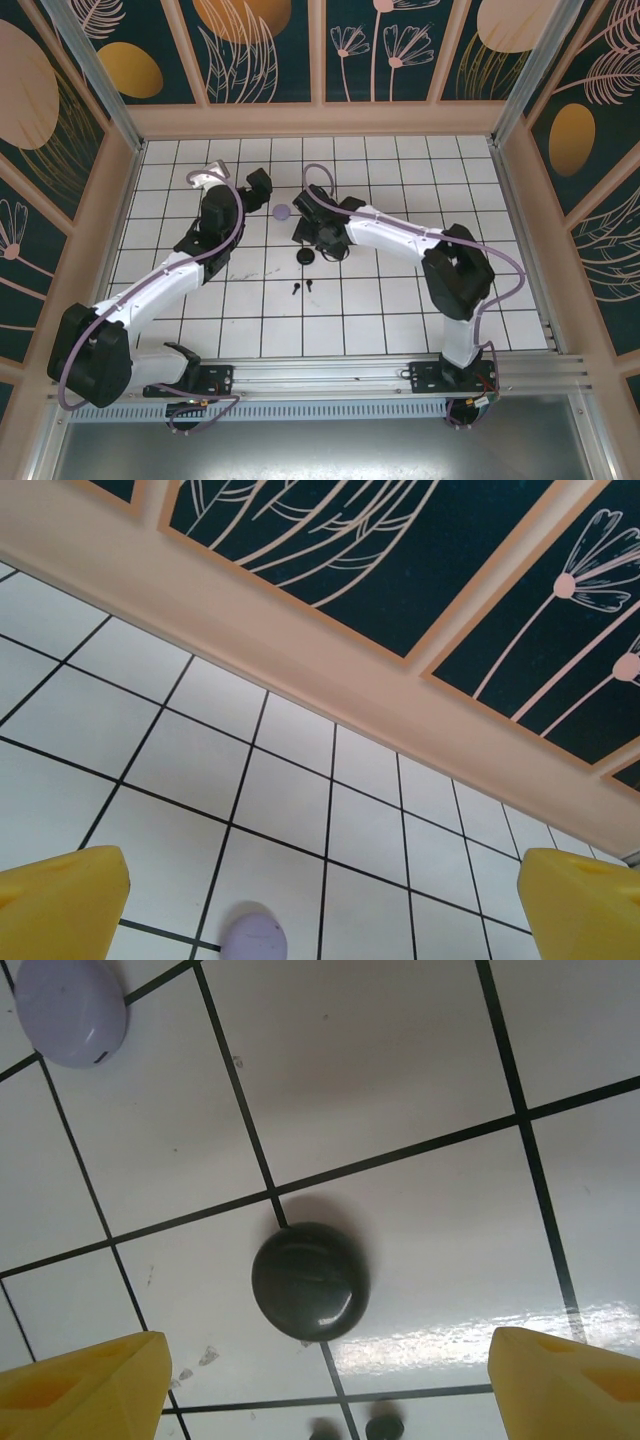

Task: Insert the wireless bluetooth earbuds into the charging case

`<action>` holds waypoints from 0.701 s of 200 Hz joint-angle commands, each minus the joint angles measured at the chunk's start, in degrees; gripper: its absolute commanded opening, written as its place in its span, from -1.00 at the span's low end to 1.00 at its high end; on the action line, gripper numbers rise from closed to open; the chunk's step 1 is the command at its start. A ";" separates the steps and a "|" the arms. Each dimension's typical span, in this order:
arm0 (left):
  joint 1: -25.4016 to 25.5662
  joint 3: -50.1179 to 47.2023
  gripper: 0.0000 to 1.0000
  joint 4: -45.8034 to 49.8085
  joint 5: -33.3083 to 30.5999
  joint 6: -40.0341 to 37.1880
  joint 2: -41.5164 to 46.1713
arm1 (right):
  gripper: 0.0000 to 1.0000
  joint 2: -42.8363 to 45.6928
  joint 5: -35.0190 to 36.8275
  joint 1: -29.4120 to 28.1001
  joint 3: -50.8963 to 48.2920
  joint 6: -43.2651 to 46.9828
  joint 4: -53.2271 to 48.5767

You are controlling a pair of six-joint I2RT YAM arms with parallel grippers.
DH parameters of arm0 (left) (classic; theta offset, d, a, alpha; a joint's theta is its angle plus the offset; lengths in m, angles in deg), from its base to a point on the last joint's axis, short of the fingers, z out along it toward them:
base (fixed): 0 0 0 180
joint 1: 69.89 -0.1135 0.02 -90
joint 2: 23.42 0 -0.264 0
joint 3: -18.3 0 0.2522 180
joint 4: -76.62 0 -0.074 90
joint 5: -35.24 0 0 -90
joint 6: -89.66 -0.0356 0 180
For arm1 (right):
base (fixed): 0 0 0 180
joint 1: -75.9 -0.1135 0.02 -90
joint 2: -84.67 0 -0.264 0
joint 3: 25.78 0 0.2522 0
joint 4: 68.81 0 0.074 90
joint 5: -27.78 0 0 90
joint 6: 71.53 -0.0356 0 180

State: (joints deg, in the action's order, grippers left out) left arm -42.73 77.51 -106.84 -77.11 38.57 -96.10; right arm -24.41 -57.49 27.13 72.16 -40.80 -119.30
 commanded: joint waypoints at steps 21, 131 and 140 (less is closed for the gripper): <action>-3.04 -1.05 0.97 0.57 5.03 0.83 2.30 | 0.66 -5.40 0.99 -1.04 7.69 -1.38 -6.24; -5.71 -4.24 0.98 -0.48 5.25 -1.01 7.07 | 0.66 -12.36 3.27 -2.28 17.06 -2.34 -13.00; -5.71 -4.32 0.97 -0.49 5.12 -1.17 7.12 | 0.66 -12.60 3.31 -2.66 17.07 -2.48 -13.19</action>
State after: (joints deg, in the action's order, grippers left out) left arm -48.11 73.73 -106.51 -71.32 38.73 -90.09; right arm -35.51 -55.79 25.67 87.18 -41.98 -128.92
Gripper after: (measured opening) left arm 0.988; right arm 0.832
